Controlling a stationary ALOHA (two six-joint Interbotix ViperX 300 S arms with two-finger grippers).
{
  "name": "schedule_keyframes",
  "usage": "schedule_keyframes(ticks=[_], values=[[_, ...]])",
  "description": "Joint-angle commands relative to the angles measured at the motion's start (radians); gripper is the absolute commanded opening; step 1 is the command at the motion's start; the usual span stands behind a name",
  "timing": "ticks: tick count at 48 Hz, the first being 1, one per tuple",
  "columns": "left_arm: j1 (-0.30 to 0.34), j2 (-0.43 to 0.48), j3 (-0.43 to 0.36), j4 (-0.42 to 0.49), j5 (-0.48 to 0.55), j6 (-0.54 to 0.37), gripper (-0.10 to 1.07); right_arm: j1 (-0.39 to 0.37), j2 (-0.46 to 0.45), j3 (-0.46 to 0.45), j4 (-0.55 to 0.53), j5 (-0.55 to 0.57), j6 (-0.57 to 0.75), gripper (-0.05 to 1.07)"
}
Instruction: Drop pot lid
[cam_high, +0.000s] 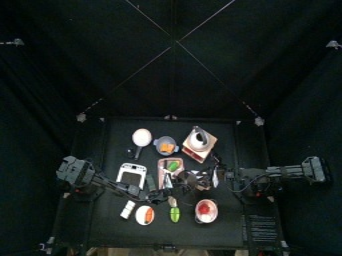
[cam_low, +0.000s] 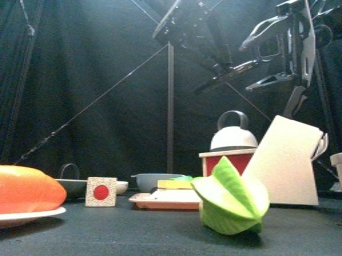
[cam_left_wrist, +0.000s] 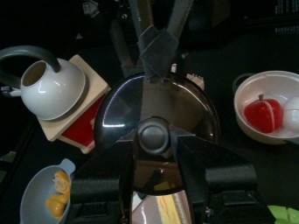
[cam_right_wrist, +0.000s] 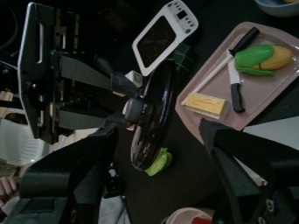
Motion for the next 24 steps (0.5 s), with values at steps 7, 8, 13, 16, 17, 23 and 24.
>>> schedule_keyframes(ticks=[7,8,13,16,17,23,24], values=[[0.009,-0.008,-0.037,0.003,0.023,-0.003,0.59,-0.003,-0.006,0.002,-0.003,-0.005,-0.003,1.02],[0.009,-0.009,-0.034,0.003,0.025,-0.003,0.59,-0.003,-0.009,0.005,-0.005,-0.002,-0.005,1.02],[0.0,-0.015,-0.021,-0.003,0.025,-0.006,0.59,-0.005,-0.031,0.014,-0.018,0.015,-0.009,1.02],[-0.008,-0.012,-0.02,-0.025,0.018,-0.011,0.59,-0.011,-0.049,0.015,-0.038,0.034,-0.009,1.02],[-0.011,-0.009,-0.02,-0.035,0.017,-0.014,0.59,-0.014,-0.055,0.015,-0.048,0.041,-0.009,1.02],[-0.031,0.009,0.002,-0.117,0.008,-0.028,0.59,-0.043,-0.091,0.021,-0.092,0.115,-0.002,1.02],[-0.032,0.011,0.011,-0.138,0.008,-0.031,0.59,-0.048,-0.094,0.023,-0.097,0.129,-0.002,1.02]])
